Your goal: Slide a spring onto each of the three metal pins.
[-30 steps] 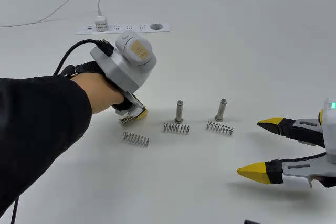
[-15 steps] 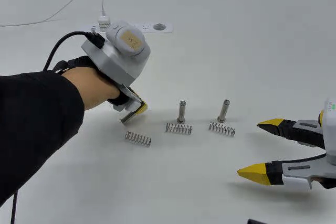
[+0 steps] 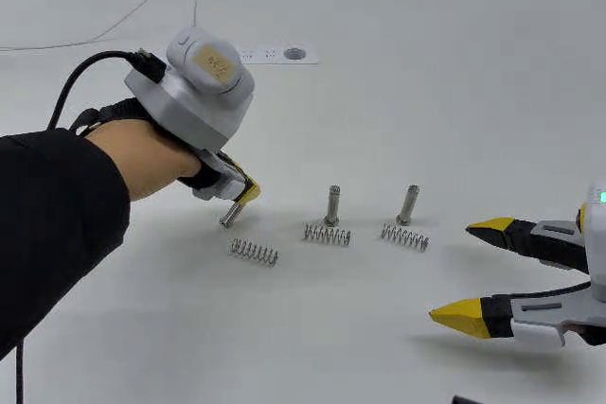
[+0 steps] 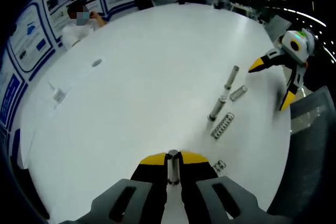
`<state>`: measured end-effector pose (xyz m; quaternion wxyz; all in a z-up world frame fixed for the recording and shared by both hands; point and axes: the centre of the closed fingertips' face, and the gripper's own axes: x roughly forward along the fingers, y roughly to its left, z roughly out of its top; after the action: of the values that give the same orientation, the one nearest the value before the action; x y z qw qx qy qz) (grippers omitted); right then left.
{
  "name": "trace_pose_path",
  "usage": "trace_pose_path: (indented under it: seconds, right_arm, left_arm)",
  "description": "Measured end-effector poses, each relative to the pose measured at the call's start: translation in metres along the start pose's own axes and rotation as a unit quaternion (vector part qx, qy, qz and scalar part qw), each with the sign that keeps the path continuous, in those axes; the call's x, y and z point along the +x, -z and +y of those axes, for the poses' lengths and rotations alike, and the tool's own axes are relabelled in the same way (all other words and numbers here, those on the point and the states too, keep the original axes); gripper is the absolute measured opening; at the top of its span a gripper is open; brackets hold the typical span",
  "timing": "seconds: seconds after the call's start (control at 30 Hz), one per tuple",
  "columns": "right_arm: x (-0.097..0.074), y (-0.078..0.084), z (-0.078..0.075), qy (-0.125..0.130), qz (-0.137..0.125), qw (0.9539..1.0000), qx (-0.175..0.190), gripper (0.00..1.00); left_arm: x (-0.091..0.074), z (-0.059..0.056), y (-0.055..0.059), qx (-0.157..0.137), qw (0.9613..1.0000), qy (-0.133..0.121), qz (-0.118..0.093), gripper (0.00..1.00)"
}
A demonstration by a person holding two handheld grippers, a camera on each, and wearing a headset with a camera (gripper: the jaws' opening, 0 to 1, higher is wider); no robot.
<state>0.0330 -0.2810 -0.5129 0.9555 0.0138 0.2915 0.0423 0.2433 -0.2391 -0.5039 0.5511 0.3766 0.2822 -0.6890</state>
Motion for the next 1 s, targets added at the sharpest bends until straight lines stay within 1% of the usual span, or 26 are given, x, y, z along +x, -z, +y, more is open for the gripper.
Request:
trace_pose_path:
  seconds: [0.3,0.6,0.67,0.7,0.87,1.0]
  right_arm:
    - [0.000,-0.002,0.001,-0.003,0.000,1.0000,-0.004,0.73]
    - [0.001,-0.003,0.002,-0.005,-0.001,1.0000,-0.006,0.73]
    - [0.000,-0.002,0.002,-0.004,0.000,1.0000,-0.006,0.73]
    - [0.000,-0.002,0.002,-0.004,0.001,1.0000,-0.007,0.73]
    - [0.001,-0.002,0.002,-0.004,0.003,1.0000,-0.007,0.73]
    - [0.002,-0.002,0.003,-0.005,0.003,0.9999,-0.008,0.73]
  left_arm:
    - [-0.012,0.002,0.006,-0.022,0.9996,-0.001,-0.016,0.07]
    - [-0.017,0.002,0.009,-0.041,0.9986,-0.004,-0.033,0.08]
    - [-0.019,0.002,0.011,-0.042,0.9984,-0.005,-0.038,0.08]
    - [-0.019,0.001,0.011,-0.041,0.9982,-0.006,-0.044,0.08]
    - [-0.022,0.003,0.014,-0.057,0.9965,-0.006,-0.060,0.08]
    - [-0.024,0.001,0.017,-0.056,0.9959,-0.010,-0.071,0.08]
